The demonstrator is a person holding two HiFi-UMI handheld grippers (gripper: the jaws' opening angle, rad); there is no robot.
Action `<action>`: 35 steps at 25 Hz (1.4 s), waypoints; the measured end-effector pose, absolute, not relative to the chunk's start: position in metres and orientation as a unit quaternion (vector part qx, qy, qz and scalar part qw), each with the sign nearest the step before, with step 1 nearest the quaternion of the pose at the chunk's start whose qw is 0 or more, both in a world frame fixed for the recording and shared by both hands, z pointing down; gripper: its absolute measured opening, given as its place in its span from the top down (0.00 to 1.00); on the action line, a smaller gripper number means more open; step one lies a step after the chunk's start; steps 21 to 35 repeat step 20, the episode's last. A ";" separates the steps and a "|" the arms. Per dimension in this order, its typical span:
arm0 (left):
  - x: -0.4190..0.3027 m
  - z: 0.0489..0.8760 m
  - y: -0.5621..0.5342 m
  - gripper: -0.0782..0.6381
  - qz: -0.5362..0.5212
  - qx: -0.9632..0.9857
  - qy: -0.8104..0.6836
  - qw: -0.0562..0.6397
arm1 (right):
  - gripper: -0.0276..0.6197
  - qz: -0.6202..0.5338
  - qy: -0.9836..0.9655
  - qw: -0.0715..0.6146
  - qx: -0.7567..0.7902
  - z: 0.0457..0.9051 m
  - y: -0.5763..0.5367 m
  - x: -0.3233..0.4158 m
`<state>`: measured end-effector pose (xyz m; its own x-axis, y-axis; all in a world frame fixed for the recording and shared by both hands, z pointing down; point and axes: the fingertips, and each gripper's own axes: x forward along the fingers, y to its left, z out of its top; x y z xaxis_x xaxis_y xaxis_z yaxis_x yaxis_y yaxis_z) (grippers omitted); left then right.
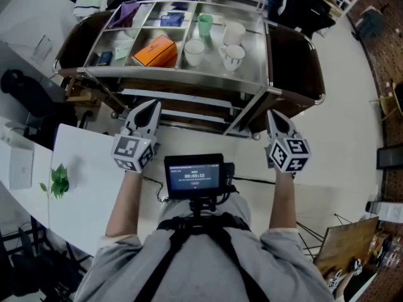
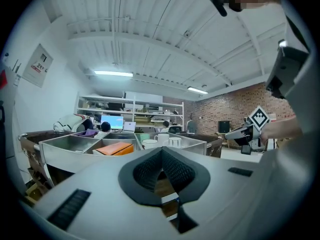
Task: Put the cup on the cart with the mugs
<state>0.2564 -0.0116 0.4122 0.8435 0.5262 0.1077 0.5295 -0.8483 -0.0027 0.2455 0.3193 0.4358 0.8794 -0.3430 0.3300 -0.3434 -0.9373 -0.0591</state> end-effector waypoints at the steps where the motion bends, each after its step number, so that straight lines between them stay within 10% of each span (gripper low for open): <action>1: 0.256 0.413 -0.013 0.89 -0.051 -0.960 -0.274 0.016 | 0.96 0.172 -0.178 0.000 0.969 0.437 0.319 0.246; 35: 0.251 0.416 -0.025 0.89 -0.058 -0.965 -0.256 0.010 | 0.96 0.187 -0.191 0.001 0.964 0.447 0.318 0.247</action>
